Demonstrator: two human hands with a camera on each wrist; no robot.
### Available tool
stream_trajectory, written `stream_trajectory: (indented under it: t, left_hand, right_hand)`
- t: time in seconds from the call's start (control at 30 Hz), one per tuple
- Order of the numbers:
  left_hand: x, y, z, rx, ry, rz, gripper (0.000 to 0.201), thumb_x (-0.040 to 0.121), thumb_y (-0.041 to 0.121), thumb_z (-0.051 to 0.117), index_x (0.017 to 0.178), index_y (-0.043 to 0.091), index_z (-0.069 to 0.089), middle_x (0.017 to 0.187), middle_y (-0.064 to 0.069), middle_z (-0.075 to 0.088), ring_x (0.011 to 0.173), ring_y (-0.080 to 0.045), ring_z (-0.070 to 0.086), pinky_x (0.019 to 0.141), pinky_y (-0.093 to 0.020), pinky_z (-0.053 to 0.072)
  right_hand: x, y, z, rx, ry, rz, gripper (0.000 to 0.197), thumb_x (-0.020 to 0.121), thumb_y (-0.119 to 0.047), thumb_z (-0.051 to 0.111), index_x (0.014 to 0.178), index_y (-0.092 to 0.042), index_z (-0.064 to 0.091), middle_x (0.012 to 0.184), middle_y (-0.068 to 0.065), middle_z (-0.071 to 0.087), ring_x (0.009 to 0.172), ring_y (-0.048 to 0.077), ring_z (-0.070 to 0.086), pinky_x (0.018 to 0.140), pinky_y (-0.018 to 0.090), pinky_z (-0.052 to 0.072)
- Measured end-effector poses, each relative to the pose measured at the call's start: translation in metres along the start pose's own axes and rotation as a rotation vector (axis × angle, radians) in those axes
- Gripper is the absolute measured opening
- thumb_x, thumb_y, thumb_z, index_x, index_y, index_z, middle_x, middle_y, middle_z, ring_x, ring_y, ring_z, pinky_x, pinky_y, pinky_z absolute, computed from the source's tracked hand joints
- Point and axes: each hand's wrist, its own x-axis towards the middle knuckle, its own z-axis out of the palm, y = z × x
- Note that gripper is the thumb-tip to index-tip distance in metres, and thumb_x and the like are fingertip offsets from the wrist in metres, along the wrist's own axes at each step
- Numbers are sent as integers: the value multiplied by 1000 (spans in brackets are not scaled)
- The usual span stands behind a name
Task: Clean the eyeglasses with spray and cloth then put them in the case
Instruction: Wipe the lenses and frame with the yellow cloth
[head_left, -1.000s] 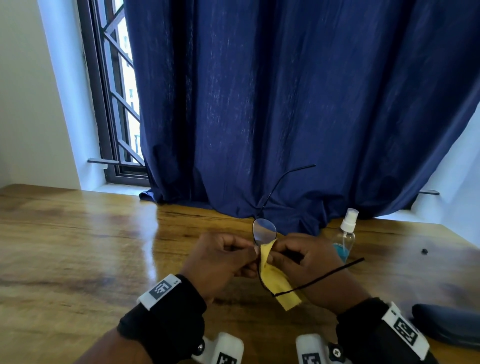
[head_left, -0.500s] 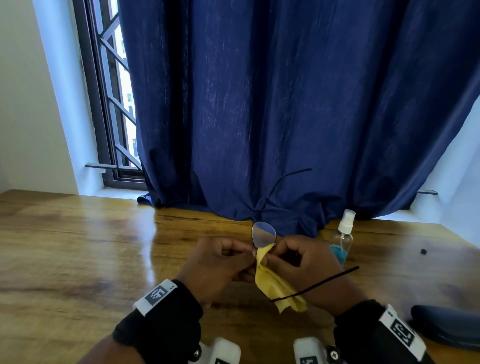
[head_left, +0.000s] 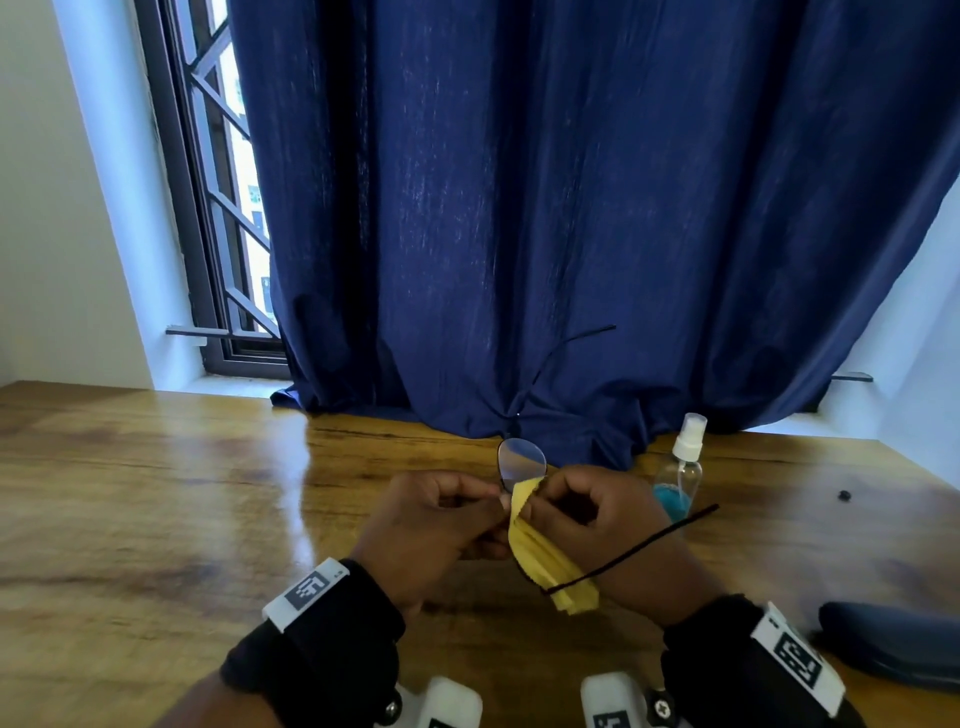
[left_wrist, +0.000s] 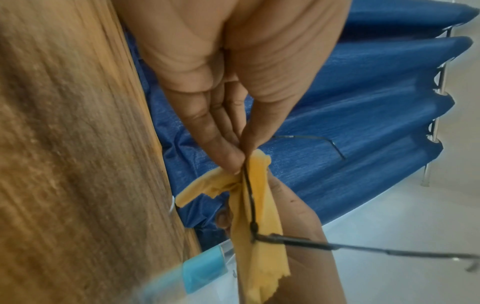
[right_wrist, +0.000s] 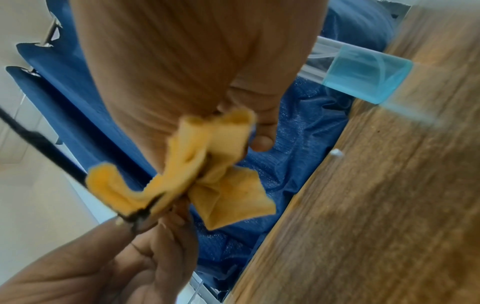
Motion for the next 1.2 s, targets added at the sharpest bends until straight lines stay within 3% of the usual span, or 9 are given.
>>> stream_trajectory:
  t: [0.1,0.17,0.33,0.47,0.6,0.87,0.97,1.03,1.2]
  left_hand:
    - [0,1,-1,-10,26,8,13,88,11,73,94,1,78,91,-19,79,83,-31,75,78,-37,63]
    - [0,1,-2,3,49,8,10,87,10,74,91,2,79,88,-20,78,76,-26,73,76,-36,62]
    - [1,2,-5,-8,75,3,10,86,7,75,92,1,79,77,-15,76,66,-19,69,64,-26,58]
    - [0,3,-5,0,62,12,9,87,7,74,92,1,78,72,-11,75,63,-15,69,61,-23,57]
    - [-1,1,0,8,50,15,7,86,8,75,89,3,79,75,-12,77,64,-15,70,62,-25,58]
    - [-1,3,-2,-8,111,4,5,86,6,75,87,2,78,70,-12,75,60,-15,68,58,-22,56]
    - [-1,4,-3,4,84,-9,6,87,7,74,89,4,79,70,-9,76,61,-14,69,58,-23,57]
    - [-1,4,-2,34,52,-16,7,87,8,74,91,6,79,73,-8,77,64,-14,70,61,-23,57]
    - [0,2,-1,65,44,-15,8,87,11,74,90,6,79,74,-9,76,66,-15,70,63,-25,58]
  right_hand:
    - [0,0,1,7,-14,28,11,88,-35,75,81,-26,73,77,-6,72,71,8,67,60,19,51]
    - [0,1,1,23,-64,30,3,90,-26,74,88,-27,74,83,-9,73,79,4,67,68,16,52]
    - [0,4,0,70,-117,-27,19,94,-13,69,98,-31,74,95,-14,73,87,7,70,75,20,55]
    - [0,6,-1,63,-76,-26,4,90,-19,74,93,-21,77,86,-6,75,79,10,70,70,27,58]
    - [0,6,1,89,-26,-2,8,88,-23,76,80,-21,75,78,-5,74,69,8,67,62,20,53]
    - [-1,10,-1,126,-133,-20,17,93,-11,69,99,-25,76,98,-12,77,87,4,73,77,20,58]
    - [-1,9,-2,103,-95,-25,7,90,-21,74,95,-19,78,91,-2,78,80,11,72,73,31,60]
    - [-2,11,-1,84,-52,-49,18,84,-33,71,87,-16,76,82,3,75,73,16,70,68,37,58]
    - [1,17,4,60,-47,-5,10,90,-27,72,83,-21,75,80,-3,73,71,13,67,64,26,53]
